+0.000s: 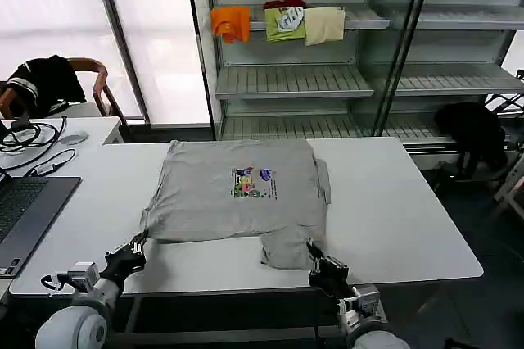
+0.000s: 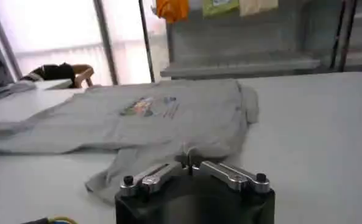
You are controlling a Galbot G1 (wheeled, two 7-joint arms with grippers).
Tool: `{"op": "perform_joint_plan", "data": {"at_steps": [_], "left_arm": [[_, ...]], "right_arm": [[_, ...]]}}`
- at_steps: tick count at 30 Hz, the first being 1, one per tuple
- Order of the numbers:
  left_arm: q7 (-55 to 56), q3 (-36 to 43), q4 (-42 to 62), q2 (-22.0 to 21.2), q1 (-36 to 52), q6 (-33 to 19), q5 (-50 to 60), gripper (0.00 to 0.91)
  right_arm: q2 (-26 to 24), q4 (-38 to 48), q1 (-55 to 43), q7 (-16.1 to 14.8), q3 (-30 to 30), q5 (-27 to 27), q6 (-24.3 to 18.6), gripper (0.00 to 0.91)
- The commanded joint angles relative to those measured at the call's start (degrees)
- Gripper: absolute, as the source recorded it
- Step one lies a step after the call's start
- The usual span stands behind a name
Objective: Fold and organize the clothes.
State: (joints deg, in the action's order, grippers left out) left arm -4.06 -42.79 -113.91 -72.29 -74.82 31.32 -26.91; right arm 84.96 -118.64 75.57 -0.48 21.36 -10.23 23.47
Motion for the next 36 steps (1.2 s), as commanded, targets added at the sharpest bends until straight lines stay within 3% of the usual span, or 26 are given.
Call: {"op": "perform_joint_plan", "data": {"at_steps": [1, 6, 15, 25, 36], "left_arm": [[0.70, -0.53, -0.05, 0.33, 6.07, 0.98, -6.76, 0.000], [1.34, 0.75, 6.06, 1.91, 13.21, 1.70, -10.60, 0.000], [1.97, 3.72, 17.95, 1.68, 22.76, 1.40, -9.56, 0.000], [1.30, 5.18, 26.53, 1.20, 26.82, 0.17, -4.90, 0.000], [-0.20, 6.56, 28.90, 1.16, 27.68, -0.20, 1.15, 0.010]], "right_arm": [[0.47, 1.47, -5.21, 0.94, 0.35, -1.10, -2.58, 0.000], [1.80, 10.60, -17.21, 2.98, -0.24, -1.60, -0.03, 0.000], [6.65, 28.59, -32.74, 2.43, -0.47, 0.58, 0.54, 0.000], [8.79, 39.99, -39.28, 0.93, -0.01, 3.67, 0.09, 0.000], [9.43, 47.51, -44.44, 0.28, 0.25, 4.67, -1.95, 0.000]]}}
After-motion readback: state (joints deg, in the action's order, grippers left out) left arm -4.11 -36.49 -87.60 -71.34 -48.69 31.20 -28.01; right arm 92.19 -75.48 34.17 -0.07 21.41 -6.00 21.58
